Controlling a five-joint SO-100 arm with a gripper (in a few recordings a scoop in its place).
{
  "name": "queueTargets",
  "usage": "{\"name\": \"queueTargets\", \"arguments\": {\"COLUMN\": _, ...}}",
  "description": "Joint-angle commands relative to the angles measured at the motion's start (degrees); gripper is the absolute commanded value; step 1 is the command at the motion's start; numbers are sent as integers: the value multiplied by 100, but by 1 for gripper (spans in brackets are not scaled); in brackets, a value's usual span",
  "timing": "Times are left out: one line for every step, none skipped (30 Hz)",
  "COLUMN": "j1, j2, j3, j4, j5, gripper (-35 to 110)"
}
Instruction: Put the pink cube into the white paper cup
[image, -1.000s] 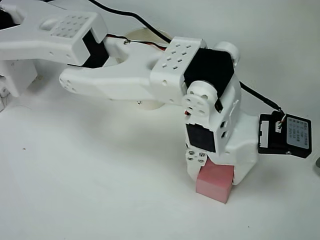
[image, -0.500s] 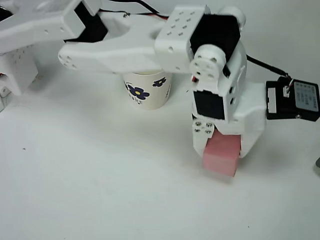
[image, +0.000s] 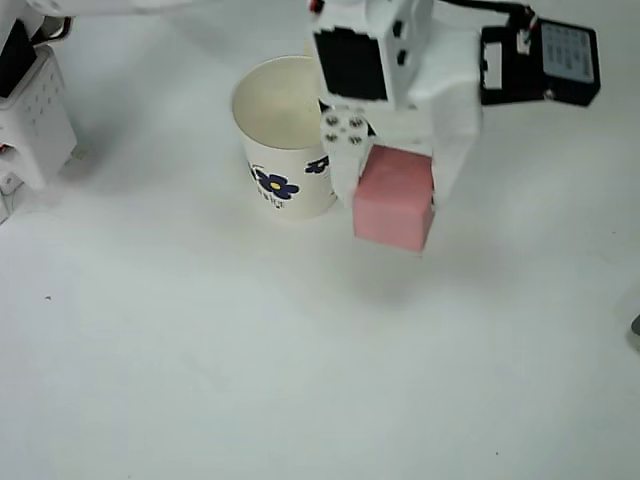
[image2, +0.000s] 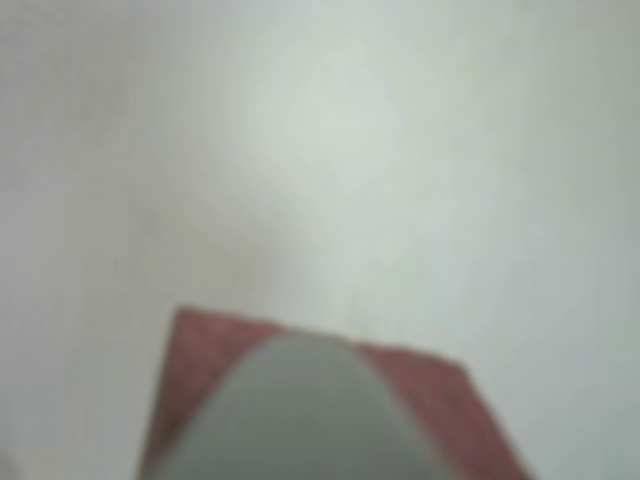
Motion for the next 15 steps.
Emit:
{"name": "queueTargets", "arguments": {"j1": -290, "j2": 1784, "j3": 483, "j4": 79, "j5": 26, "gripper": 13}}
{"name": "queueTargets", "arguments": {"j1": -360, "j2": 2004, "j3": 677, "j4": 79, "j5": 62, "gripper": 13}}
{"name": "queueTargets", "arguments": {"j1": -431, "j2": 2215, "j3": 888, "j4": 79, "j5": 114, "gripper": 13}}
{"name": "queueTargets", "arguments": {"j1": -501, "j2": 2408, "j3": 1090, "j4": 79, "j5": 167, "gripper": 13}}
{"name": "queueTargets", "arguments": {"j1": -580, "j2": 2584, "j3": 1292, "j4": 79, "j5": 229, "gripper": 13}}
{"name": "queueTargets", "arguments": {"j1": -650, "j2": 2751, "j3": 1485, "j4": 79, "j5": 308, "gripper": 13}}
{"name": "queueTargets", "arguments": {"j1": -721, "j2": 2944, "j3": 1670, "j4": 79, "j5": 360, "gripper": 13}}
{"name": "queueTargets", "arguments": {"j1": -791, "j2": 3103, "j3": 1846, "j4": 79, "j5": 422, "gripper": 13}}
{"name": "queueTargets", "arguments": {"j1": -888, "j2": 3208, "j3": 1995, "j4": 79, "j5": 501, "gripper": 13}}
{"name": "queueTargets", "arguments": {"j1": -984, "j2": 3305, "j3": 2127, "j4": 79, "j5": 571, "gripper": 13}}
{"name": "queueTargets", "arguments": {"j1": -1063, "j2": 3375, "j3": 2259, "j4": 79, "j5": 624, "gripper": 13}}
{"name": "queueTargets", "arguments": {"j1": -1143, "j2": 3454, "j3": 2373, "j4": 79, "j5": 712, "gripper": 13}}
{"name": "queueTargets", "arguments": {"j1": -1204, "j2": 3524, "j3": 2487, "j4": 79, "j5": 782, "gripper": 13}}
{"name": "queueTargets", "arguments": {"j1": -1266, "j2": 3577, "j3": 2575, "j4": 79, "j5": 844, "gripper": 13}}
{"name": "queueTargets", "arguments": {"j1": -1336, "j2": 3630, "j3": 2672, "j4": 79, "j5": 914, "gripper": 13}}
